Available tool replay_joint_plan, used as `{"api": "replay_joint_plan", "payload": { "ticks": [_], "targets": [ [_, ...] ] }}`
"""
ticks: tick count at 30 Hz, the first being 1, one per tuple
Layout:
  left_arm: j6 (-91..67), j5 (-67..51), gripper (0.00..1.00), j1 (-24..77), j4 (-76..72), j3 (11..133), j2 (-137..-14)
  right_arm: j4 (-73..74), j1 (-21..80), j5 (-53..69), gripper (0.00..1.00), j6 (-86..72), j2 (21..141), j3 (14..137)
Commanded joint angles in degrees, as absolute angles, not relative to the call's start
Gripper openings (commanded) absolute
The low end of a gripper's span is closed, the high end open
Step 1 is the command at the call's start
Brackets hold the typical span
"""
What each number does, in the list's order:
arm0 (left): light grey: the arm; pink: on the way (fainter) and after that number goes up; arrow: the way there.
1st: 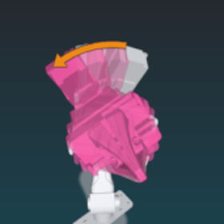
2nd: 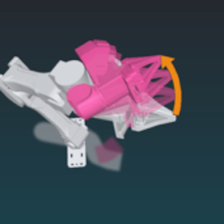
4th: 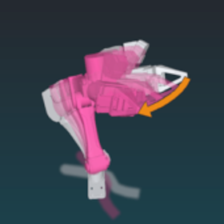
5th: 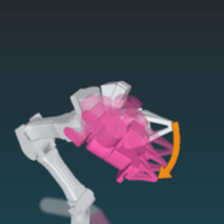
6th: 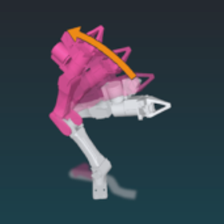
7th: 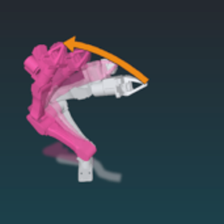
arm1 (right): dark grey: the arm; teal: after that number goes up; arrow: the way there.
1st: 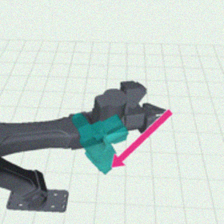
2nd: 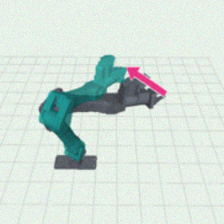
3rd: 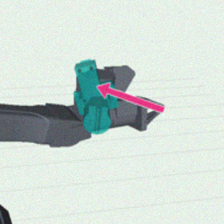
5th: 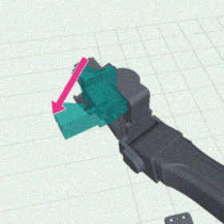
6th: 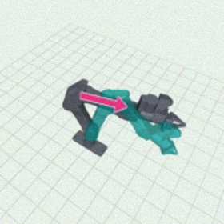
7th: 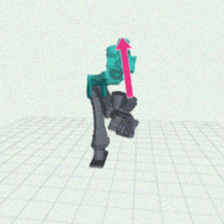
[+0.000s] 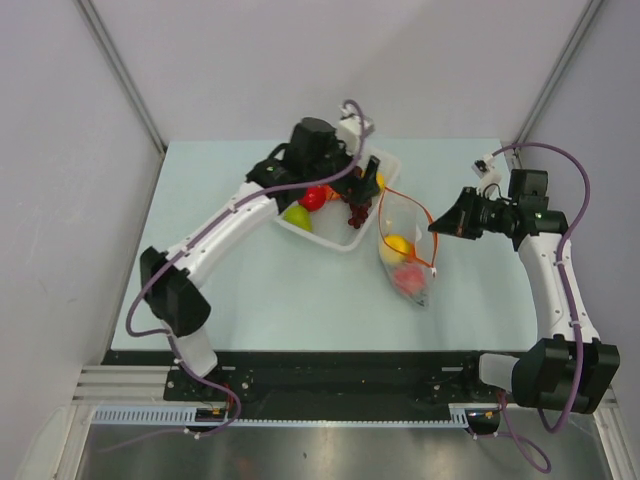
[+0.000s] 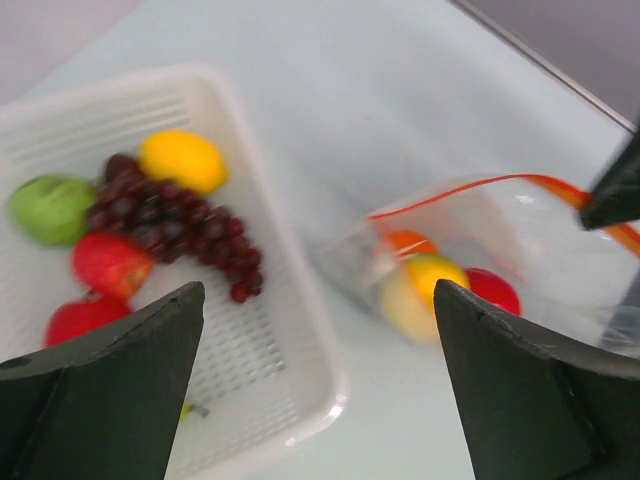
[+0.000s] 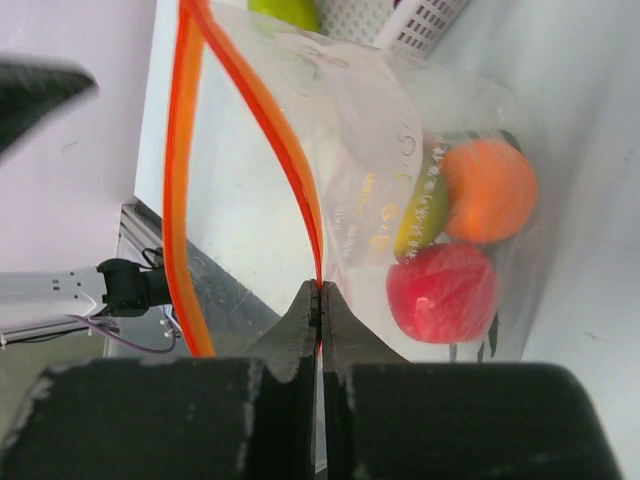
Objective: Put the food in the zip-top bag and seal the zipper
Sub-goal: Place the fake fruit in the zipper food storage bag, then pick up the fake fruit from the bin.
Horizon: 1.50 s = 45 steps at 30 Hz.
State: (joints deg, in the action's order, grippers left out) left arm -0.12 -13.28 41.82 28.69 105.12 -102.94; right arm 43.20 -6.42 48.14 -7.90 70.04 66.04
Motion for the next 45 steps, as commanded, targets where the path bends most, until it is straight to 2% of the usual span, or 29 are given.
{"api": "replay_joint_plan", "payload": {
  "ticks": [1,5,10,18,32,37,39,41,45],
  "targets": [
    [-5.9,-13.4,1.0,33.7,23.0,97.1,-94.7,39.0,-5.0,50.5,0.0,-10.8,70.0,68.7],
    [-2.7,-12.2,0.99,28.0,25.3,91.5,-95.5,38.8,-4.6,50.4,0.0,-10.6,70.7,68.3],
    [4.3,-8.6,0.97,27.2,25.5,85.5,-98.5,38.6,-4.4,50.3,0.0,-10.5,70.8,67.8],
    [7.6,-3.8,0.9,27.0,30.5,89.4,-107.7,39.2,-4.4,49.8,0.0,-9.5,70.1,67.4],
    [8.5,-0.2,0.95,27.2,33.2,95.1,-120.5,38.7,-4.2,49.6,0.0,-9.8,70.8,67.0],
    [8.5,-1.3,0.86,27.3,34.1,97.3,-120.9,38.9,-4.2,49.5,0.0,-9.5,70.9,67.2],
    [7.4,-2.5,0.78,27.4,34.0,97.0,-118.8,39.2,-4.2,49.3,0.0,-9.1,70.9,67.2],
    [6.1,-5.8,0.7,27.3,32.6,96.2,-113.0,39.4,-4.2,49.2,0.0,-9.0,70.8,67.2],
    [0.4,-14.8,0.65,27.9,25.4,92.3,-100.7,39.6,-4.2,49.0,0.0,-8.7,70.8,67.1]
  ]
}}
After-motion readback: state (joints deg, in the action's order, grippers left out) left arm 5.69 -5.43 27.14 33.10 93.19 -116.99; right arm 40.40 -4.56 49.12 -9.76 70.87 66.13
